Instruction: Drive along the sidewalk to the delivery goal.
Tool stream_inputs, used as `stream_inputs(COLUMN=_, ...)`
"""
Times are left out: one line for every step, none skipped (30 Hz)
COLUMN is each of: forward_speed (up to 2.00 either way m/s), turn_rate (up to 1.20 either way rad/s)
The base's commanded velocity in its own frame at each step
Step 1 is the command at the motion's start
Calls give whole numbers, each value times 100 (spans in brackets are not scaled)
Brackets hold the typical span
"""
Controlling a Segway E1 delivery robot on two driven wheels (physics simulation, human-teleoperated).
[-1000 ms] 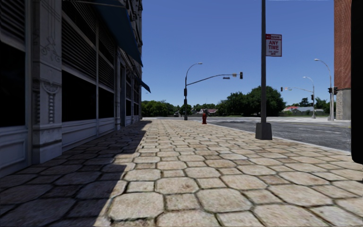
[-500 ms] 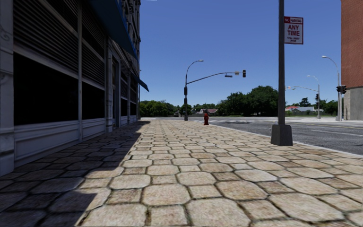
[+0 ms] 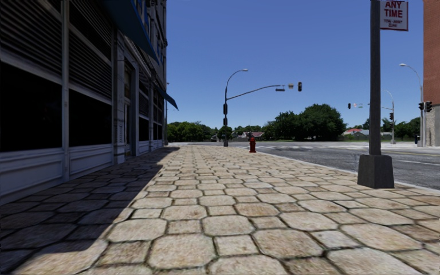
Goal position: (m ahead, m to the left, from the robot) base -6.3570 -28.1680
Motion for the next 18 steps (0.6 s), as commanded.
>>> stream_inputs(forward_speed=200, turn_rate=0)
stream_inputs(forward_speed=200, turn_rate=0)
stream_inputs(forward_speed=200, turn_rate=0)
stream_inputs(forward_speed=200, turn_rate=0)
stream_inputs(forward_speed=200, turn_rate=0)
stream_inputs(forward_speed=200, turn_rate=0)
stream_inputs(forward_speed=200, turn_rate=0)
stream_inputs(forward_speed=200, turn_rate=0)
stream_inputs(forward_speed=200, turn_rate=0)
stream_inputs(forward_speed=200, turn_rate=0)
stream_inputs(forward_speed=200, turn_rate=0)
stream_inputs(forward_speed=200, turn_rate=0)
stream_inputs(forward_speed=200, turn_rate=0)
stream_inputs(forward_speed=200, turn_rate=0)
stream_inputs(forward_speed=200, turn_rate=0)
stream_inputs(forward_speed=200, turn_rate=0)
stream_inputs(forward_speed=200, turn_rate=0)
stream_inputs(forward_speed=200, turn_rate=0)
